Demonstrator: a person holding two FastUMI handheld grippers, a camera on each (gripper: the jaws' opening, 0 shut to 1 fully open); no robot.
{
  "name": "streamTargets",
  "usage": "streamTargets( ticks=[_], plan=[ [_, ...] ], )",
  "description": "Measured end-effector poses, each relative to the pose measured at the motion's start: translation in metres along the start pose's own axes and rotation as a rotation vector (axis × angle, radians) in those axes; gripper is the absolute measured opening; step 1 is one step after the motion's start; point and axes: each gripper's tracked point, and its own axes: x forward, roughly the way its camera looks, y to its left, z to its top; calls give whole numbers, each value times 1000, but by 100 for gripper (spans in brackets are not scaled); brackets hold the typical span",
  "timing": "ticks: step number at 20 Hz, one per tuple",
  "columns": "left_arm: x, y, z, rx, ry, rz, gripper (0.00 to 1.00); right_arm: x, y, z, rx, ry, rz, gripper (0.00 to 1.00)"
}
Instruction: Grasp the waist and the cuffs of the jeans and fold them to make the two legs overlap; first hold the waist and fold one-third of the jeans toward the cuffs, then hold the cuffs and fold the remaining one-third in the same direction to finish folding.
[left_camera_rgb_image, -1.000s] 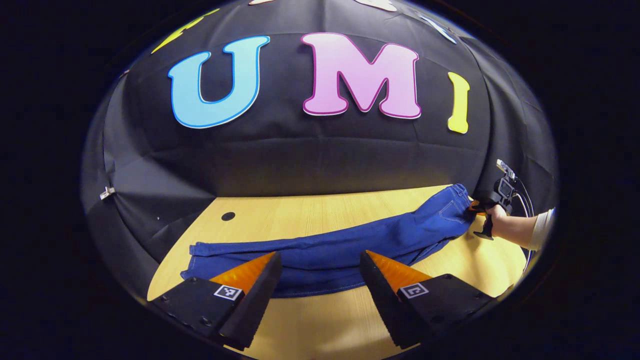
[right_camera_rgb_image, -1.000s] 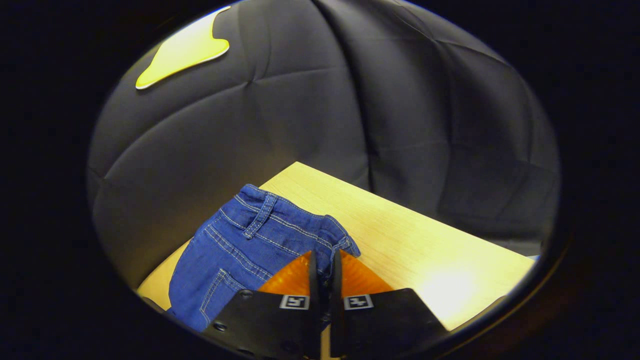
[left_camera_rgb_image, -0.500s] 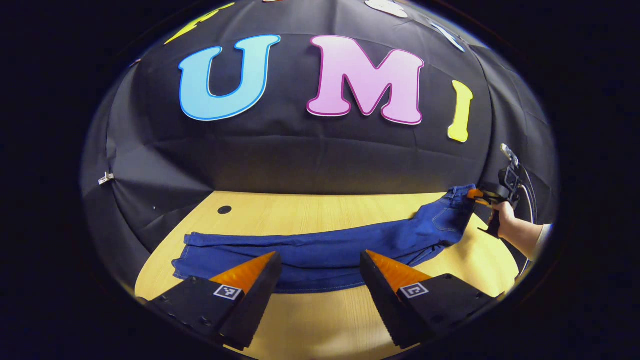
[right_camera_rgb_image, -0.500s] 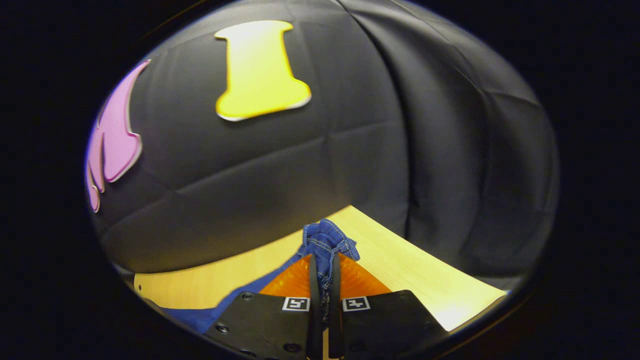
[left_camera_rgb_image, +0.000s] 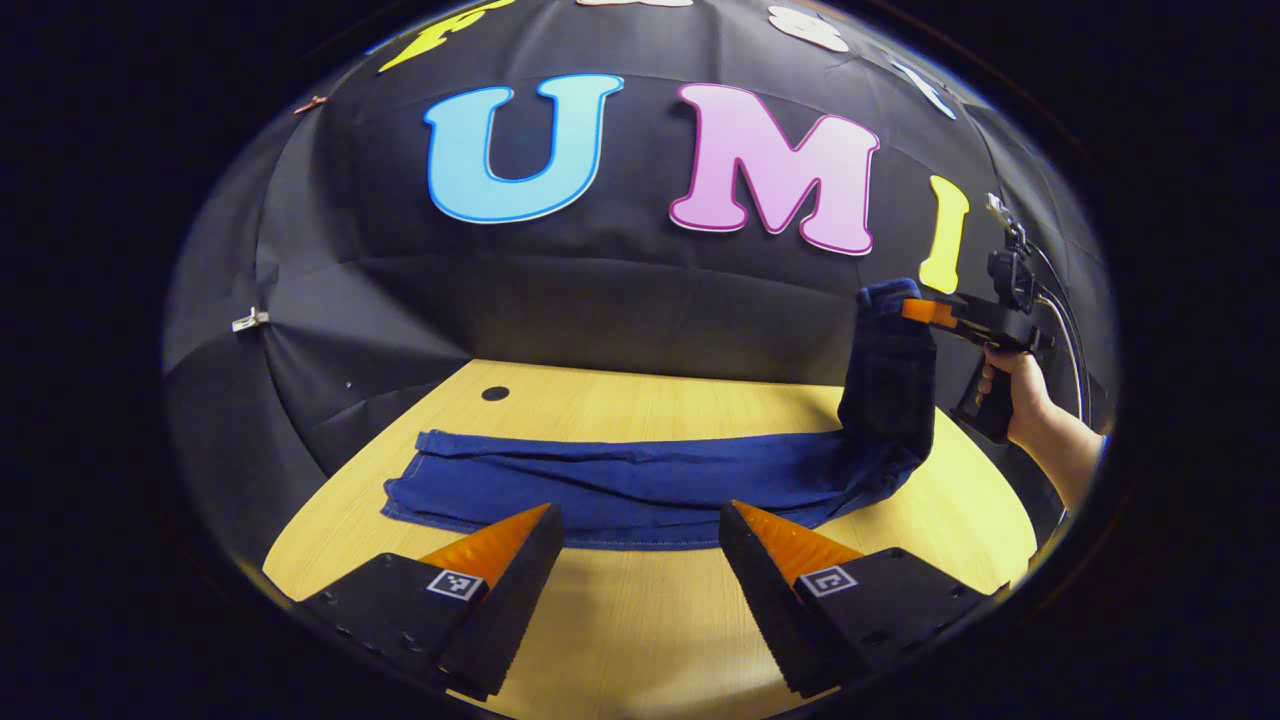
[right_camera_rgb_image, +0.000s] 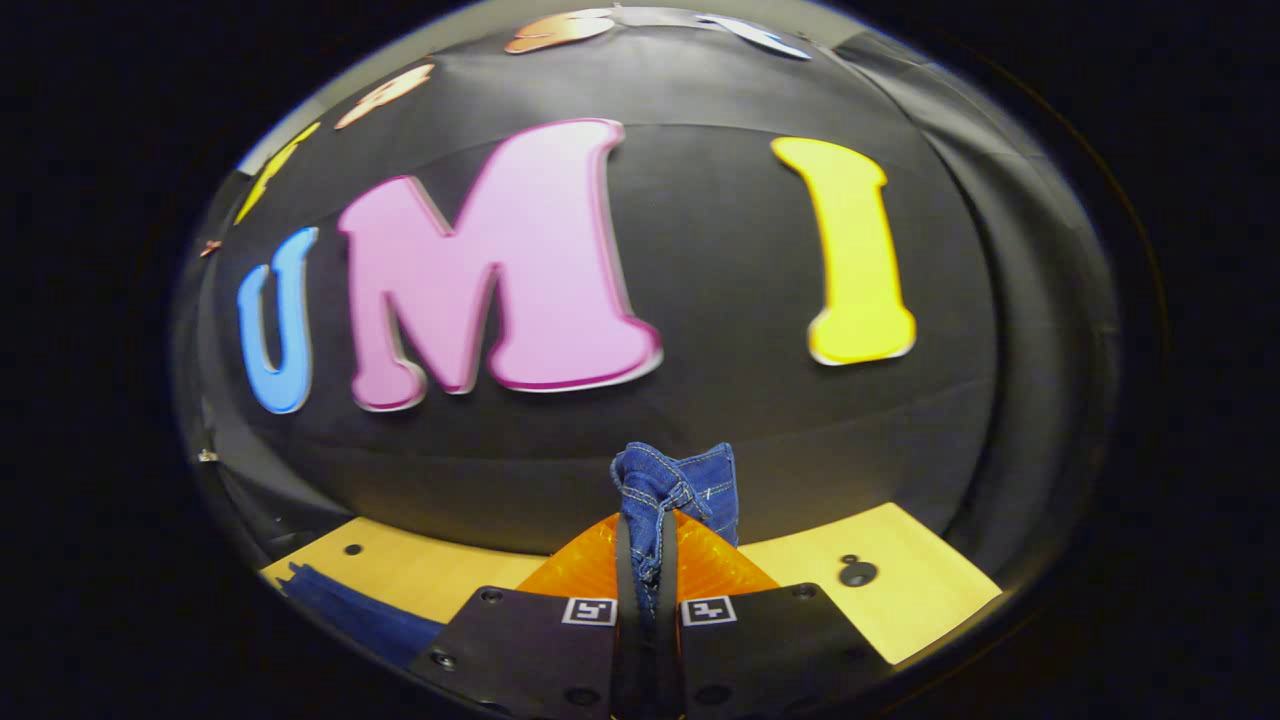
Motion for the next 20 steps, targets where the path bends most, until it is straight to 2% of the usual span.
streamTargets(
  ticks=[2, 5, 8, 9, 10, 12, 14, 15, 16, 17, 20],
  plan=[
    [-5, 13, -8, -33, 1, 27, 99, -3, -10, -12, -48, 22, 98, 8],
    [-7, 33, -17, -95, -7, 69, 99, -3, -38, -71, -125, 130, 226, 8],
    [-2, 60, -27, -167, -9, 120, 99, 3, -105, -137, -181, 285, 255, 8],
    [-1, 71, -29, -195, -12, 139, 98, 7, -125, -153, -164, 329, 277, 15],
    [0, 81, -31, -230, -15, 155, 98, 1, -141, -166, -130, 369, 299, 16],
    [5, 105, -36, -285, -21, 189, 98, -3, -171, -189, -127, 417, 335, 55],
    [13, 134, -38, -315, -34, 224, 98, -21, -220, -181, -183, 389, 329, 95],
    [19, 151, -36, -324, -43, 242, 98, -32, -189, -182, -191, 369, 325, 99],
    [27, 168, -33, -335, -51, 257, 98, -46, -207, -170, -178, 360, 322, 99],
    [35, 186, -29, -350, -59, 267, 98, -54, -199, -166, -163, 352, 316, 98],
    [71, 233, -25, -384, -65, 308, 97, -71, -220, -155, -162, 314, 275, 98]
  ],
)
